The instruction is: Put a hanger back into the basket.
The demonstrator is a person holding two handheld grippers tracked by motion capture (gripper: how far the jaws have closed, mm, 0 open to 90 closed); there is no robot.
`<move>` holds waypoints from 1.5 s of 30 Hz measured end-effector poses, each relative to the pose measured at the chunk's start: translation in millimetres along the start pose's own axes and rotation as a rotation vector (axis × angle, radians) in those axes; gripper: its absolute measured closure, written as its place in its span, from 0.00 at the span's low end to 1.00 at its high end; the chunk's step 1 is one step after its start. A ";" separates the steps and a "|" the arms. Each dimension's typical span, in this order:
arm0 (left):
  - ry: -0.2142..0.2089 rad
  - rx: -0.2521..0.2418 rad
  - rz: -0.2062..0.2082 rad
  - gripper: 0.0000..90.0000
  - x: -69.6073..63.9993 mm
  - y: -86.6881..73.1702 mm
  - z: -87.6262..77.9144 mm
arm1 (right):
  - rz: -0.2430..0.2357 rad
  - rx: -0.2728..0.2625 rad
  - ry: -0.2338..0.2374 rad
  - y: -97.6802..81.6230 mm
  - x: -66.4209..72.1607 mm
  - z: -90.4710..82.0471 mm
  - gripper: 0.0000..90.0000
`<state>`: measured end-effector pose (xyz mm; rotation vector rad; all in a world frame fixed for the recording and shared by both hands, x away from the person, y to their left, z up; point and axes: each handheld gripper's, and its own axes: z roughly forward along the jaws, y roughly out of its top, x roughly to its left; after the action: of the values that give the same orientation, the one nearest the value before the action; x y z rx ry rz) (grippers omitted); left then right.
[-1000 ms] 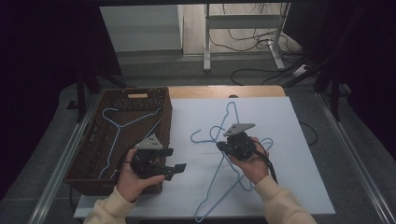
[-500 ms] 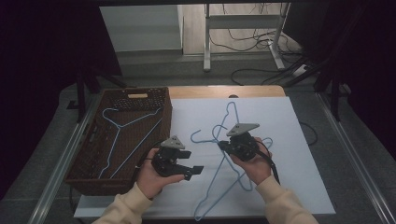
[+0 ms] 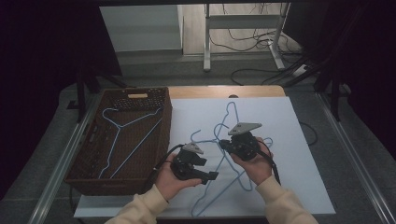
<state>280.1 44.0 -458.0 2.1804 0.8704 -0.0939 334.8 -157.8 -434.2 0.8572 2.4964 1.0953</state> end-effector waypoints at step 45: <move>-0.152 -0.101 -0.100 0.96 4.6 17.0 -15.3 | 0.135 -0.381 0.051 -57.4 -36.2 -85.8 0.27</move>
<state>291.0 49.1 -437.9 2.0074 0.8776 -0.2566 299.5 -260.1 -418.3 0.8987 2.1829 1.5890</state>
